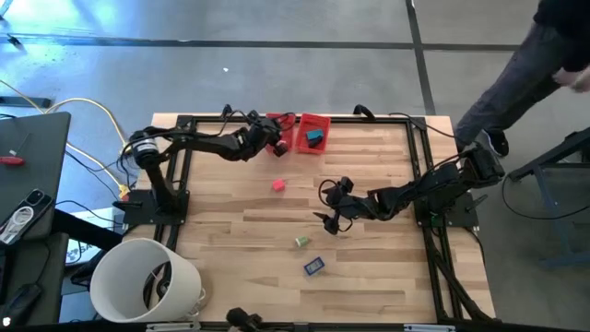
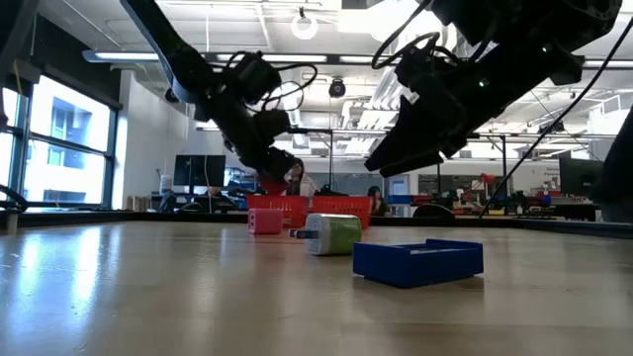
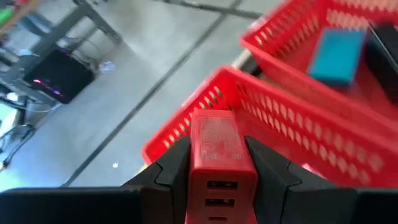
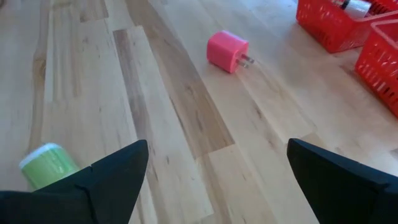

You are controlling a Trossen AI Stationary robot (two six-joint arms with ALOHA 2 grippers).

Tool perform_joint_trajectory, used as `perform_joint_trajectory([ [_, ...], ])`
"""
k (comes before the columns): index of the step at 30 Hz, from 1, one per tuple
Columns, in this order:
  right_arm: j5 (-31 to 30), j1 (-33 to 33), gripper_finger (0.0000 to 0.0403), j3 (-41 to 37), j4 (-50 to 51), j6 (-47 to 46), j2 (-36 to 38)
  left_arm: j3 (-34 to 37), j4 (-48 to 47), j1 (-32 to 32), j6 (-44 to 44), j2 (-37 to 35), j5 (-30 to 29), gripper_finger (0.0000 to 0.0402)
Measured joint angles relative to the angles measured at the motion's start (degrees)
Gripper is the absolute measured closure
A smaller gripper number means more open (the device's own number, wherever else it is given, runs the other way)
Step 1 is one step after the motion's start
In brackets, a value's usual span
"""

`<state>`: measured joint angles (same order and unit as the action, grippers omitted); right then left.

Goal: Pick & Place Office items
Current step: Put the red charger adapter into the left red basket

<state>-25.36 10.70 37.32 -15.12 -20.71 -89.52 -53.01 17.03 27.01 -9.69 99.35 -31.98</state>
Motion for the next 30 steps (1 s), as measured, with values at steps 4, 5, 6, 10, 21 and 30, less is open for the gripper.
perform_joint_trajectory([
  [4,0.2,0.0,0.003,0.0,-0.8,0.0,-1.2,0.0,4.7,0.8,2.7,2.9,-0.9,0.0287],
  [5,0.2,0.0,0.003,0.0,-0.5,0.0,-1.6,0.0,5.2,1.0,3.7,3.3,-1.0,0.0287],
  [6,0.3,0.0,0.003,-0.1,0.1,0.0,-1.9,0.0,5.1,1.4,5.0,3.5,-1.1,0.0287],
  [10,0.4,-0.7,0.003,0.0,-0.8,0.0,-3.5,0.0,3.5,2.5,10.3,3.6,-1.2,0.0287],
  [21,0.2,-0.7,0.003,0.0,-0.7,0.0,-4.1,0.0,1.2,1.6,11.0,3.6,0.3,0.0278],
  [30,1.7,-0.7,0.003,0.0,-1.3,-0.4,-4.1,0.0,0.4,1.8,9.7,3.6,0.3,0.0274],
])
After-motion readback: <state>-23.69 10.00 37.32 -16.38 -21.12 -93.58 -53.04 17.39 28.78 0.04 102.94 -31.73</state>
